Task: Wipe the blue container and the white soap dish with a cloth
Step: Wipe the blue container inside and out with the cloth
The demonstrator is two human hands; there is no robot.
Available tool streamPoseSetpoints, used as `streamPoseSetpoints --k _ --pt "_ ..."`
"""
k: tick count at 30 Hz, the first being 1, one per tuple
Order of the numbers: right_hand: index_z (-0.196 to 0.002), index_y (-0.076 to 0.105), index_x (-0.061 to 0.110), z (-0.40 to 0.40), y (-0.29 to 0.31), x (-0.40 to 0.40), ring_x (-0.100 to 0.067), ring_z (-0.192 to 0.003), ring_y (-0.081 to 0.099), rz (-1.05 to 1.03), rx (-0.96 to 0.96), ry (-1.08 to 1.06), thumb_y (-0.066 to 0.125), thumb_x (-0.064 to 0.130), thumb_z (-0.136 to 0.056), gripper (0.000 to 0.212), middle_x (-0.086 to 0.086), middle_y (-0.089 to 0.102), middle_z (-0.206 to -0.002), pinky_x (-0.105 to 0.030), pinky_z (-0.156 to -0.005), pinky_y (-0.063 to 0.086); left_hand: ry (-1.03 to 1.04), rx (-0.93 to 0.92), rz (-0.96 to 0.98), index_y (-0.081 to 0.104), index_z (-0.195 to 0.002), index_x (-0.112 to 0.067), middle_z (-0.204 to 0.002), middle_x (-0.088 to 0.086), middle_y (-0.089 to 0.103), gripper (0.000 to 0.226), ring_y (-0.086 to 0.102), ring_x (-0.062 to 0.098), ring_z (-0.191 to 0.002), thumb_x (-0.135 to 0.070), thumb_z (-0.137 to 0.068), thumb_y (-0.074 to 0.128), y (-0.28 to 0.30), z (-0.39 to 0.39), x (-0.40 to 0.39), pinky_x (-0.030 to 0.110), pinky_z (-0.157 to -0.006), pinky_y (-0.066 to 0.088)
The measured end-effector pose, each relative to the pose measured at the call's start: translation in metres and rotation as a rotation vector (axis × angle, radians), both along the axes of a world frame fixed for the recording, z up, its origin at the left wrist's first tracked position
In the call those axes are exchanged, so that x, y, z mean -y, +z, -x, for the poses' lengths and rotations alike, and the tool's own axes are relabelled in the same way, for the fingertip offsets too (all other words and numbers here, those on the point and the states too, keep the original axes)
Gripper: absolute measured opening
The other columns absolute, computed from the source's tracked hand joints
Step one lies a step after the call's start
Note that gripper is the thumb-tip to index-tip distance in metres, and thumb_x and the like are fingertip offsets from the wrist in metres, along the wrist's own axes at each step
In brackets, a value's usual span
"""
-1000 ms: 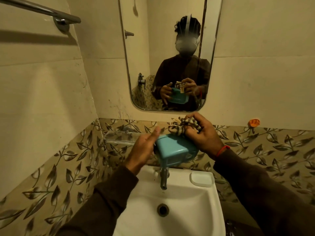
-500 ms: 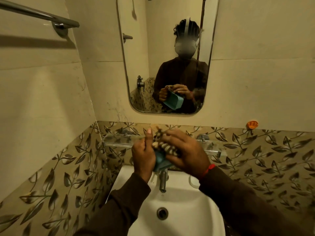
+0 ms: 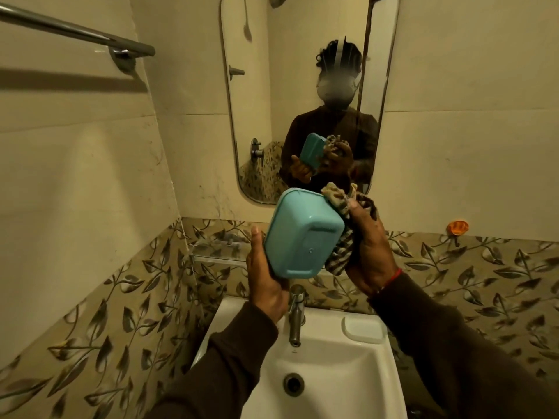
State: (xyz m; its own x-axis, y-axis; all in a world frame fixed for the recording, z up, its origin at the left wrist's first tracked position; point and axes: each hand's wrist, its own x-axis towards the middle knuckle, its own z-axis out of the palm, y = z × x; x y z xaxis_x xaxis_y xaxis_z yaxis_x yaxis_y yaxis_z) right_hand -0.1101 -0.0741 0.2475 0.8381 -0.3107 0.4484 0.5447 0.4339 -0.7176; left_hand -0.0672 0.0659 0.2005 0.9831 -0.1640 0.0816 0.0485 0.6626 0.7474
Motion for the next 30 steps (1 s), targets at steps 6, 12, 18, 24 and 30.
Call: streamPoseSetpoints --k 6,12,18,24,30 --pt "-0.114 0.057 0.008 0.006 0.009 -0.004 -0.031 -0.099 0.067 0.459 0.037 -0.267 0.065 0.03 -0.088 0.035 -0.012 0.068 -0.107 -0.039 -0.083 0.056 -0.077 0.057 -0.222 0.081 -0.085 -0.037 -0.092 0.0 0.081 0.037 0.076 0.019 -0.08 -0.033 -0.103 0.05 -0.026 0.001 0.008 0.038 -0.072 0.06" --pt "-0.11 0.059 0.019 0.012 0.008 -0.007 -0.013 -0.091 0.067 0.895 0.132 -0.412 0.066 0.023 -0.088 0.024 0.008 0.066 -0.098 -0.021 -0.076 0.053 -0.031 0.153 -0.362 0.073 -0.108 -0.026 -0.107 0.006 0.078 0.053 0.075 0.023 -0.095 -0.062 -0.099 0.035 -0.007 -0.005 -0.014 0.042 -0.081 0.063" --pt "-0.113 0.06 0.017 0.01 -0.004 -0.028 -0.009 -0.091 0.063 1.173 0.206 -0.586 0.066 0.037 -0.084 0.035 0.004 0.066 -0.102 -0.032 -0.079 0.056 0.105 0.236 -0.469 0.073 -0.093 -0.022 -0.092 0.001 0.079 0.061 0.076 0.02 -0.091 -0.076 -0.085 0.044 0.014 0.003 -0.012 0.044 -0.082 0.063" --pt "-0.112 0.055 0.023 0.007 -0.004 -0.037 -0.012 -0.091 0.066 0.988 0.192 -0.624 0.064 0.034 -0.086 0.03 0.005 0.066 -0.102 -0.041 -0.076 0.058 0.18 -0.005 -0.241 0.068 -0.107 -0.007 -0.102 0.016 0.075 0.059 0.076 0.03 -0.091 -0.061 -0.097 0.045 0.014 -0.003 -0.008 0.045 -0.077 0.064" --pt "-0.109 0.054 0.014 0.007 -0.002 -0.019 -0.021 -0.094 0.068 0.4 0.038 -0.323 0.058 0.028 -0.091 0.023 -0.001 0.068 -0.103 -0.036 -0.072 0.059 0.044 -0.11 0.011 0.055 -0.133 -0.007 -0.119 0.024 0.072 0.083 0.074 0.038 -0.101 -0.069 -0.078 0.055 0.01 -0.005 -0.02 0.048 -0.076 0.064"
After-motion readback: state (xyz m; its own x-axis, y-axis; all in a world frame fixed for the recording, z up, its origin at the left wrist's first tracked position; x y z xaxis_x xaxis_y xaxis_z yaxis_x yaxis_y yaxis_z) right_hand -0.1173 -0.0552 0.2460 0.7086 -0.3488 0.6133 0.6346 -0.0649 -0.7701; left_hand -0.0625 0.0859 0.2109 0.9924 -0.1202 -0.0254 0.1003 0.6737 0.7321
